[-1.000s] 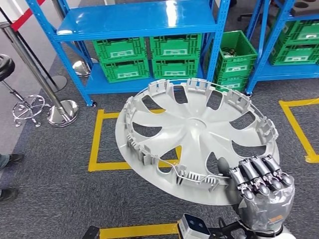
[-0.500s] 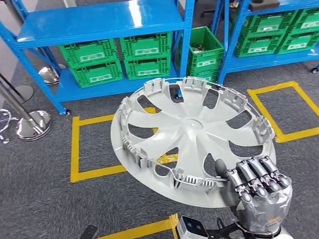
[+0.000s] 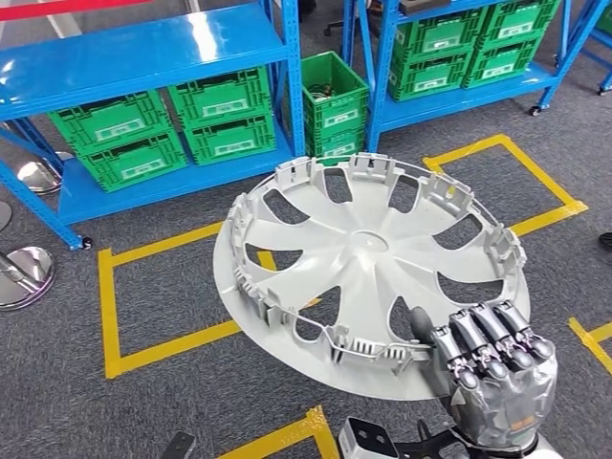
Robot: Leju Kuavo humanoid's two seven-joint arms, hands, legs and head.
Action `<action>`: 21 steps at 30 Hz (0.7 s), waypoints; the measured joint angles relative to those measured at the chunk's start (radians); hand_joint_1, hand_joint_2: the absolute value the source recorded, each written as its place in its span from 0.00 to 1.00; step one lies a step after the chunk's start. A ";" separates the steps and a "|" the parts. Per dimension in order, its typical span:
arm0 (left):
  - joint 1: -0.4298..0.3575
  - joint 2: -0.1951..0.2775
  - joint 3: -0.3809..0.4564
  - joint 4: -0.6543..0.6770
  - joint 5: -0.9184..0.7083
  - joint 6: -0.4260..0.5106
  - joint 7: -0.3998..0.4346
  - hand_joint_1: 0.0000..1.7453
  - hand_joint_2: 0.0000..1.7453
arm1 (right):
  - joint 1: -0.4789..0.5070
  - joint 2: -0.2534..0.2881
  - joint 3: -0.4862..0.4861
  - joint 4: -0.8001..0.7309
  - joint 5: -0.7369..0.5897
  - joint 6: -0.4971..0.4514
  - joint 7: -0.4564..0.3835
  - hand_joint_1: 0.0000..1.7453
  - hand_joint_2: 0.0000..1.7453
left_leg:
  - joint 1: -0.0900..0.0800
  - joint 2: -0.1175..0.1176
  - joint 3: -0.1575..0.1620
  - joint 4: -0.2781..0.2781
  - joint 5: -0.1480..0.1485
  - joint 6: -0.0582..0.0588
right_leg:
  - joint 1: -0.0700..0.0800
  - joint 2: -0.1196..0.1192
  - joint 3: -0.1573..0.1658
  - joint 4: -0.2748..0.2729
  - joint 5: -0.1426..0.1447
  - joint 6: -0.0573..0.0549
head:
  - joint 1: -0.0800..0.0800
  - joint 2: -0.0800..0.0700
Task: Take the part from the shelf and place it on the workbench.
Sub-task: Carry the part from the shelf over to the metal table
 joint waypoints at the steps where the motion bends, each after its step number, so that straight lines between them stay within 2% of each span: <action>1: 0.001 0.000 0.000 0.000 0.000 0.000 0.000 0.00 0.00 | 0.000 0.000 0.000 0.000 0.000 0.000 -0.003 1.00 1.00 | 0.001 -0.001 -0.011 0.032 -0.006 -0.001 | 0.000 0.012 -0.002 0.001 0.002 0.001 | 0.000 0.000; 2: 0.001 0.000 -0.001 0.000 0.000 0.000 0.000 0.00 0.00 | 0.000 0.000 0.000 0.000 0.000 0.000 -0.005 1.00 1.00 | 0.003 -0.001 -0.005 0.027 0.009 0.000 | 0.000 0.025 -0.004 0.003 0.003 0.002 | 0.000 0.000; 3: 0.001 0.000 -0.001 0.000 0.000 -0.001 0.000 0.00 0.00 | 0.001 0.000 -0.001 0.000 0.000 0.000 -0.007 1.00 1.00 | 0.005 -0.005 0.016 -0.013 0.038 0.001 | 0.000 0.037 -0.005 0.005 0.004 0.003 | 0.000 0.000; 4: 0.001 0.001 -0.001 0.000 0.000 -0.001 0.000 0.00 0.00 | 0.001 0.000 -0.001 0.000 0.000 0.000 -0.008 1.00 1.00 | 0.008 -0.020 0.048 -0.079 0.075 0.003 | -0.001 0.048 -0.006 0.006 0.005 0.005 | 0.000 0.000; 5: 0.001 0.001 -0.002 0.000 0.000 -0.001 0.000 0.00 0.00 | 0.000 0.000 -0.001 0.000 0.000 0.000 -0.009 1.00 1.00 | 0.011 -0.047 0.078 -0.144 0.101 0.006 | 0.000 0.060 -0.009 0.008 0.006 0.009 | 0.000 0.000; 6: 0.001 0.002 -0.002 0.000 0.000 -0.001 0.000 0.00 0.00 | -0.001 0.000 -0.001 0.000 0.000 0.000 -0.010 1.00 1.00 | 0.013 -0.069 0.100 -0.196 0.116 0.008 | 0.000 0.070 -0.014 0.010 0.009 0.013 | 0.000 0.000; 7: 0.002 0.002 -0.003 0.000 0.001 -0.002 0.000 0.00 0.00 | -0.001 0.000 -0.001 0.000 0.000 0.000 -0.011 1.00 1.00 | 0.014 -0.087 0.111 -0.227 0.121 0.010 | -0.002 0.081 -0.021 0.011 0.013 0.020 | 0.000 0.000; 8: 0.002 0.002 -0.004 0.000 0.001 -0.002 0.000 0.00 0.00 | -0.002 0.000 -0.001 -0.001 0.000 0.000 -0.012 1.00 1.00 | 0.013 -0.093 0.113 -0.236 0.117 0.012 | -0.003 0.090 -0.027 0.012 0.016 0.027 | 0.001 0.000; 10: 0.001 0.002 -0.005 0.000 0.001 -0.003 0.001 0.00 0.00 | -0.001 0.000 -0.001 -0.001 0.000 0.000 -0.014 1.00 1.00 | 0.010 -0.085 0.111 -0.237 0.116 0.013 | -0.007 0.099 -0.034 0.011 0.021 0.035 | 0.001 0.000; 13: 0.001 0.002 -0.005 0.000 0.001 -0.003 0.001 0.00 0.00 | -0.001 0.000 -0.001 -0.001 0.000 0.000 -0.014 1.00 1.00 | 0.009 -0.083 0.110 -0.236 0.117 0.014 | -0.009 0.102 -0.034 0.009 0.022 0.037 | 0.001 0.000; 14: 0.001 0.001 -0.006 0.000 0.002 -0.003 0.001 0.00 0.00 | 0.000 0.000 -0.001 -0.001 0.000 0.000 -0.016 1.00 1.00 | 0.011 -0.076 0.110 -0.241 0.120 0.018 | -0.009 0.106 -0.039 0.009 0.023 0.041 | 0.001 0.000; 15: 0.001 0.000 -0.006 0.000 0.004 -0.004 0.001 0.00 0.00 | 0.000 0.000 -0.001 -0.002 0.000 0.000 -0.019 1.00 1.00 | 0.011 -0.057 0.109 -0.246 0.126 0.026 | -0.008 0.081 -0.065 0.059 -0.007 0.046 | 0.003 0.000; 17: 0.002 0.000 -0.008 0.000 0.007 -0.007 0.000 0.00 0.00 | 0.000 0.000 0.000 -0.003 0.000 0.000 -0.026 1.00 1.00 | 0.010 -0.011 0.105 -0.256 0.136 0.041 | -0.005 0.026 -0.133 0.203 -0.083 0.055 | 0.009 0.000; 18: 0.003 0.001 -0.008 0.000 0.008 -0.009 0.000 0.00 0.00 | 0.000 0.000 0.000 -0.003 0.000 0.000 -0.029 1.00 1.00 | 0.007 0.012 0.102 -0.257 0.138 0.045 | -0.003 -0.005 -0.160 0.275 -0.118 0.057 | 0.012 0.000; 19: 0.003 0.000 -0.009 0.000 0.009 -0.011 0.000 0.00 0.00 | 0.001 0.000 -0.001 -0.003 0.000 0.000 -0.029 1.00 1.00 | 0.006 0.025 0.101 -0.256 0.139 0.045 | -0.003 -0.008 -0.156 0.281 -0.114 0.058 | 0.012 0.000; 20: 0.002 0.000 -0.009 0.000 0.010 -0.013 0.001 0.00 0.00 | 0.001 0.000 -0.001 -0.003 0.000 0.000 -0.031 1.00 1.00 | 0.006 0.038 0.101 -0.256 0.139 0.045 | -0.002 -0.013 -0.131 0.248 -0.092 0.057 | 0.012 0.000; 21: 0.001 -0.001 -0.009 0.000 0.010 -0.014 0.001 0.00 0.00 | 0.001 0.000 -0.001 -0.004 0.000 0.000 -0.032 1.00 1.00 | 0.005 0.049 0.102 -0.255 0.138 0.044 | -0.002 -0.022 -0.091 0.186 -0.063 0.055 | 0.012 0.000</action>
